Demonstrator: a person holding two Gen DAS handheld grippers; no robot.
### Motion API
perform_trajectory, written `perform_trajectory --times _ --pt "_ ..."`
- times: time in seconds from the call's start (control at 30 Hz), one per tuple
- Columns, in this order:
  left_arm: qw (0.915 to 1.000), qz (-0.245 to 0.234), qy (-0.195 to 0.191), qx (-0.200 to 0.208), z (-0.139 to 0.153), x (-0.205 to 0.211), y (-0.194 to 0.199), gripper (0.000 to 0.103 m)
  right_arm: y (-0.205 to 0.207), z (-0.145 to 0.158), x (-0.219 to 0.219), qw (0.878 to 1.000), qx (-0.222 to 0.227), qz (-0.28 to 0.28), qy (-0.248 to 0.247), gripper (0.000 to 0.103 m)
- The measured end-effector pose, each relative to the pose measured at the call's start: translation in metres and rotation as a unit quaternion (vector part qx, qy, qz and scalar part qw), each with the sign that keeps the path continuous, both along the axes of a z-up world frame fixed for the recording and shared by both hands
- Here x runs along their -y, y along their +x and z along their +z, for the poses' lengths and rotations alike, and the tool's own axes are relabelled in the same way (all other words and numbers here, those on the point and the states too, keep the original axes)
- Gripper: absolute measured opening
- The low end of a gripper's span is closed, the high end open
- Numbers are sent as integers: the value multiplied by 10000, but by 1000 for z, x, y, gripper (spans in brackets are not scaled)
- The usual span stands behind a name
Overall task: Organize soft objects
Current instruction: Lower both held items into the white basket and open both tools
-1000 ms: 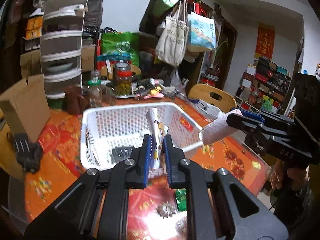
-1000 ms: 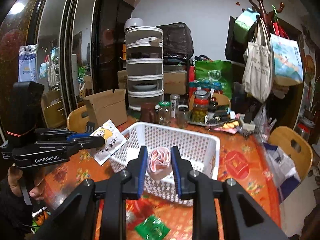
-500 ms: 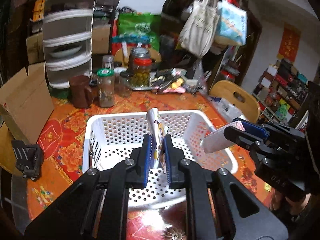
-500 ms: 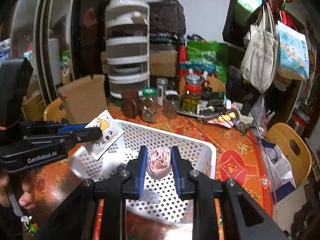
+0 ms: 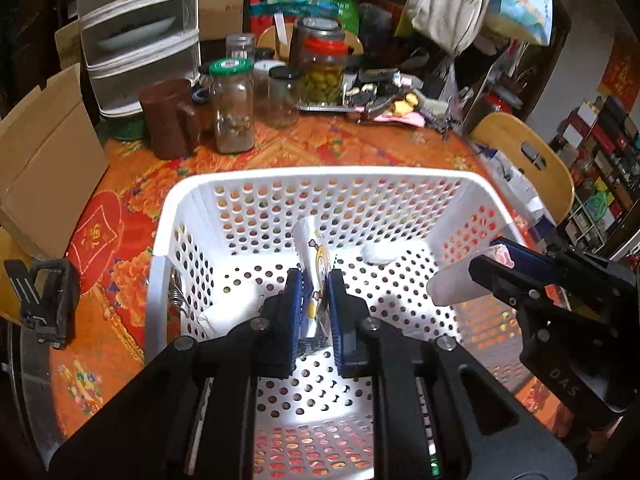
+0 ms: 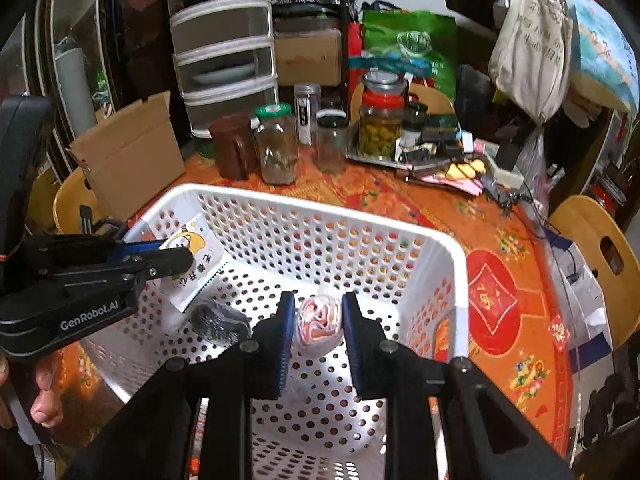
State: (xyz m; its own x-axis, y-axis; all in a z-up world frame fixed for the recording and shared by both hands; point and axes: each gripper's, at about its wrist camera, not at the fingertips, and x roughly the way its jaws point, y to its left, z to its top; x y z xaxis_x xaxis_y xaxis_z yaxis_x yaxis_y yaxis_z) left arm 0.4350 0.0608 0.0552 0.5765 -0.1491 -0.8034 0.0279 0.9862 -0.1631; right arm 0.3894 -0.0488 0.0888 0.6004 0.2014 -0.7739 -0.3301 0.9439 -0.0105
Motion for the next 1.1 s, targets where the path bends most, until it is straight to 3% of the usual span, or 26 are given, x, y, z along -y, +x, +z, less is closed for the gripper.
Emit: perform_trajectory --times 0.37,0.43,0.5,0.53,0.57,0.67,0.8,0.87,0.93,1.1 --pt "9989 -50 134 -440 -34 9 13 12 12 -30 1 9992 -362 -89 -131 23" --pt "9988 -32 95 -470 -36 8 13 19 13 -33 3 9990 -418 -93 -91 23" --pt "9991 9 44 -410 -35 6 10 44 12 -33 4 9991 -418 -78 -58 24" --pt "9994 31 39 -350 -33 5 9 51 11 -33 4 9993 -373 -80 -46 28" --pt "9996 46 41 -283 -31 4 7 63 9 -31 4 9994 -328 -79 -29 40" --pt "9999 67 21 -152 -24 1 2 67 5 -23 8 9997 -212 -113 73 73" --pt "9998 22 174 30 -13 4 -10 68 -2 -12 12 9998 -93 -130 141 81" --pt "9996 -5 237 126 -7 5 -16 68 -7 -6 12 9998 -9 -122 144 93" --pt "9993 -39 263 272 2 4 -26 69 -13 1 15 9997 74 -123 214 97" --pt "9952 104 455 859 27 0 -66 93 -39 21 29 9981 367 -190 459 103"
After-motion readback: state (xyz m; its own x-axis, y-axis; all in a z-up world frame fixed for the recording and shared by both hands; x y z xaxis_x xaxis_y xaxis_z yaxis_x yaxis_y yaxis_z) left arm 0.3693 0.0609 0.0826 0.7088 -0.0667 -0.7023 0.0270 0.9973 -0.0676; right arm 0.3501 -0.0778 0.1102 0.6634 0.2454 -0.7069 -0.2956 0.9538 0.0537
